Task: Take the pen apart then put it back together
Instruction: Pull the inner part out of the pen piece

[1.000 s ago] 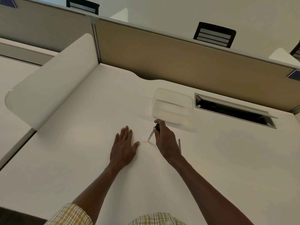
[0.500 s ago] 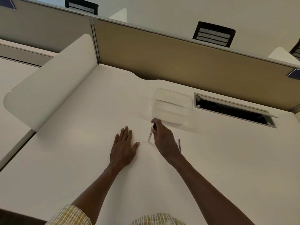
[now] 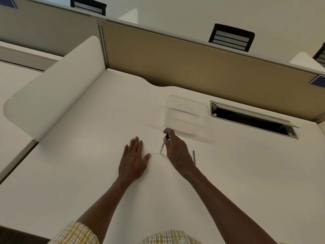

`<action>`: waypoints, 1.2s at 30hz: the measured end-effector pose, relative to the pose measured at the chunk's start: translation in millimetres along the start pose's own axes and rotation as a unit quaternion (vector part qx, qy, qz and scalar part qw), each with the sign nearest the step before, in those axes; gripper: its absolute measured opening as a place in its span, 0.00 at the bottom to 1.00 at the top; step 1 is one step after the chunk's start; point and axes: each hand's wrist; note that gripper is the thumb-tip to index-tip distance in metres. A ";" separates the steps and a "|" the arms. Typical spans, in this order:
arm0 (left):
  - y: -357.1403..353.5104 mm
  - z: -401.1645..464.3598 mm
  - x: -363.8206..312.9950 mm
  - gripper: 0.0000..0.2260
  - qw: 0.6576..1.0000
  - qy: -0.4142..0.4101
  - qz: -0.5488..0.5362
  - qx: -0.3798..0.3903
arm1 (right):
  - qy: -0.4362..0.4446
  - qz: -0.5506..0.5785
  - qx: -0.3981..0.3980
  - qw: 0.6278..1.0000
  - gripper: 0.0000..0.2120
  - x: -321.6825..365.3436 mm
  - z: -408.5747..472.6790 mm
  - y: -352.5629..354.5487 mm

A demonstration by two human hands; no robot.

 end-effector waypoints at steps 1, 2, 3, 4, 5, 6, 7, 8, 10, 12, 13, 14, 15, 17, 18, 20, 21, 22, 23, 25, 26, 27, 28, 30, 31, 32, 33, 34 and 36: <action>0.0 0.0 0.2 0.31 1.000 0.000 0.001 0.000 | 0.000 -0.001 -0.002 1.000 0.16 -0.1 0.3 0.3; 0.1 0.0 0.2 0.31 1.000 -0.001 0.001 -0.001 | -0.002 -0.002 -0.008 1.000 0.17 -0.4 0.5 0.9; 0.2 -0.1 0.1 0.31 1.000 -0.002 0.000 -0.001 | -0.005 -0.005 -0.017 1.000 0.17 -0.7 0.9 1.7; 0.3 -0.1 0.0 0.31 1.000 -0.002 0.000 -0.001 | -0.010 -0.007 -0.028 1.000 0.17 -0.7 1.6 2.7; 0.3 -0.1 -0.1 0.31 1.000 -0.002 -0.001 -0.002 | -0.016 -0.003 -0.037 0.999 0.17 -0.3 2.4 4.5; 0.4 -0.3 -0.2 0.31 1.000 -0.002 0.000 -0.002 | -0.021 0.006 -0.045 0.999 0.16 0.6 3.9 6.8; 0.6 -0.5 -0.2 0.31 1.000 -0.002 0.000 -0.004 | -0.023 0.019 -0.054 0.998 0.16 2.2 6.0 9.5; 0.6 -0.7 -0.2 0.31 1.000 -0.002 -0.002 -0.004 | -0.022 0.032 -0.065 0.997 0.16 4.2 8.8 12.9; 0.4 -0.7 0.0 0.31 1.000 -0.001 -0.006 -0.002 | -0.013 0.050 -0.093 0.994 0.16 8.8 16.3 20.2; 0.1 -0.2 -0.1 0.31 1.000 0.001 -0.009 0.000 | -0.005 0.059 -0.123 0.991 0.15 13.3 23.3 26.6; 0.0 0.2 -0.1 0.31 1.000 0.002 -0.009 0.000 | -0.003 0.062 -0.134 0.989 0.15 15.0 25.8 28.7; -0.1 0.4 -0.1 0.31 1.000 0.002 -0.009 0.000 | -0.004 0.064 -0.144 0.987 0.15 16.1 27.5 30.0; -0.2 0.4 -0.2 0.31 1.000 0.001 -0.010 0.000 | -0.004 0.065 -0.153 0.986 0.15 16.4 28.6 30.3; -0.5 0.2 -0.2 0.31 1.000 0.001 -0.012 -0.002 | -0.003 0.063 -0.160 0.985 0.15 15.8 27.8 28.1; -0.6 0.3 -0.1 0.31 1.000 0.002 -0.011 -0.001 | -0.001 0.059 -0.150 0.987 0.14 15.0 25.8 25.7; -0.9 0.1 0.2 0.31 1.000 0.001 -0.009 -0.002 | 0.012 0.040 -0.089 0.995 0.13 11.8 18.1 18.5; -0.8 0.0 0.4 0.31 1.000 0.000 -0.006 -0.003 | 0.017 0.030 -0.042 0.999 0.12 9.4 12.8 14.0; -0.6 0.0 0.6 0.31 1.000 -0.002 -0.004 -0.004 | 0.018 0.025 -0.002 1.000 0.12 6.5 7.5 10.0; -0.5 -0.1 0.5 0.31 1.000 -0.004 -0.002 -0.005 | 0.014 0.024 0.020 0.999 0.13 3.4 3.3 7.3; -0.9 -0.3 0.6 0.31 1.000 -0.005 0.000 -0.009 | 0.003 0.019 0.021 1.000 0.14 -1.4 1.9 4.9; -0.9 0.0 0.6 0.31 1.000 -0.005 -0.001 -0.009 | -0.003 0.015 0.018 1.000 0.14 -2.8 2.7 4.6; -1.1 0.0 0.5 0.31 1.000 -0.005 -0.002 -0.008 | -0.008 0.013 0.017 1.000 0.14 -3.8 3.8 4.9; -1.3 0.1 0.4 0.31 1.000 -0.005 -0.004 -0.009 | -0.012 0.013 0.017 1.000 0.15 -4.4 4.6 5.5; -1.2 -0.4 0.5 0.31 1.000 -0.004 -0.004 -0.009 | -0.014 0.015 0.023 1.000 0.15 -4.4 4.8 5.9; -0.9 -0.4 0.5 0.31 1.000 -0.004 -0.003 -0.008 | -0.012 0.015 0.026 0.999 0.15 -4.2 4.2 5.7; -0.8 -0.2 0.5 0.31 1.000 -0.003 -0.002 -0.006 | -0.011 0.014 0.027 0.999 0.14 -3.7 3.5 5.1; -0.7 -0.1 0.4 0.31 1.000 -0.003 -0.002 -0.005 | -0.009 0.012 0.026 1.000 0.14 -3.3 3.1 4.5; -0.7 -0.2 0.1 0.31 1.000 -0.003 -0.003 -0.005 | -0.006 0.010 0.024 1.000 0.14 -2.7 2.9 3.8; -0.2 -0.2 -0.5 0.31 1.000 -0.003 -0.004 -0.006 | -0.002 0.009 0.023 1.000 0.14 -1.0 3.5 2.9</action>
Point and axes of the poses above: each hand's wrist, its own z-axis towards the middle knuckle, its own y-axis out of the back of the hand, x = y × z, and after that the axes turned 11 degrees about -x, right-handed
